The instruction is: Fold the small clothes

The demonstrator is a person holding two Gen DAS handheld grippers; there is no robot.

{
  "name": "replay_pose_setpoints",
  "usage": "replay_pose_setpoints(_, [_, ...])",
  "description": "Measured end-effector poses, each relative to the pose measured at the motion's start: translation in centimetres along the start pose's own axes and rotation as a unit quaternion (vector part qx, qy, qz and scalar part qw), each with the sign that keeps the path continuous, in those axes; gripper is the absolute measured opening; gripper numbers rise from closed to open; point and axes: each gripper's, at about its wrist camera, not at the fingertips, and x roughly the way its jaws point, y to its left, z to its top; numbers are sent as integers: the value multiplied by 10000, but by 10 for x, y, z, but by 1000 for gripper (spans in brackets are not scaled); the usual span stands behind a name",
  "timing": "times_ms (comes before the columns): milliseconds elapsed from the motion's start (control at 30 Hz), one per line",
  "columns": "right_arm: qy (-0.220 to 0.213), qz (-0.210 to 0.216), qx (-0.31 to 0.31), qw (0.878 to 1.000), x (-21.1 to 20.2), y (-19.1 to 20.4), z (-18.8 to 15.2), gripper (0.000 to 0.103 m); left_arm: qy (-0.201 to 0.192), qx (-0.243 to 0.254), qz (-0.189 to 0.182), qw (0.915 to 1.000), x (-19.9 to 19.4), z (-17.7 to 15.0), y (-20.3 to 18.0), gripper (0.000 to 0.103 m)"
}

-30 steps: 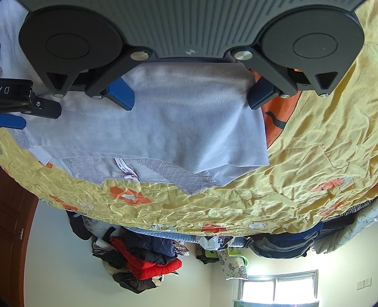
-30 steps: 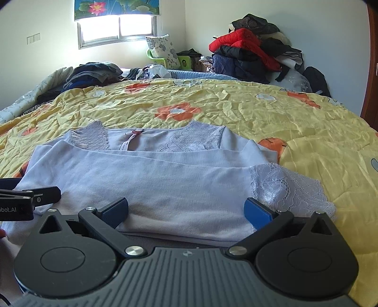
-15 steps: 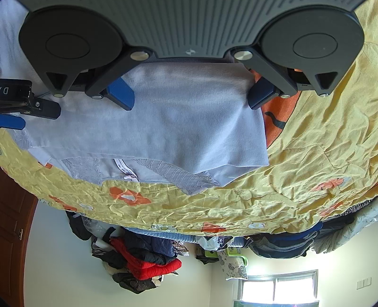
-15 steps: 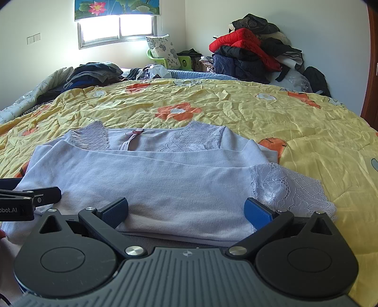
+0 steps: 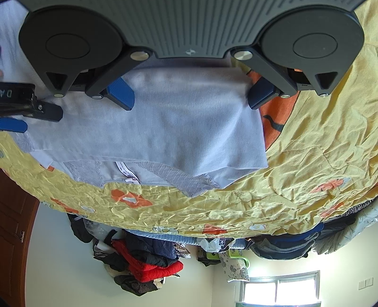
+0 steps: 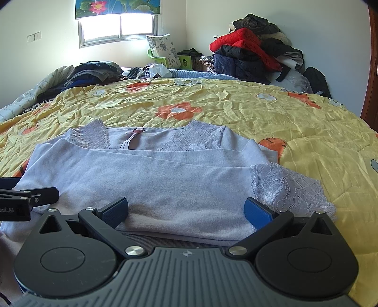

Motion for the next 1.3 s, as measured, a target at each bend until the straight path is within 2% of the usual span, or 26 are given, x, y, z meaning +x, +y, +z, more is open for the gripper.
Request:
replay_pose_setpoints(200, [0, 19, -31, 10000, -6, 2, -4, 103, 143, -260, -320, 9990, -27, -13, 13, 103])
replay_pose_setpoints(367, [40, 49, -71, 10000, -21, 8, -12, 103, 134, -349, -297, 9989, -48, -18, 16, 103])
replay_pose_setpoints(567, [159, 44, -233, 9996, -42, 13, -27, 103, 10, 135, -276, 9995, -68, -25, 0, 103])
replay_pose_setpoints(767, [228, 37, -135, 9996, -59, 4, -40, 103, 112, 588, -205, 9980, -65, -39, -15, 103])
replay_pose_setpoints(867, [279, 6, -25, 9996, -61, -1, -46, 103, 287, 478, -205, 9982, -57, -46, -12, 103])
replay_pose_setpoints(1300, [300, -44, -96, 9995, -68, -2, -53, 103, 166, 493, -171, 9985, -58, -51, -10, 103])
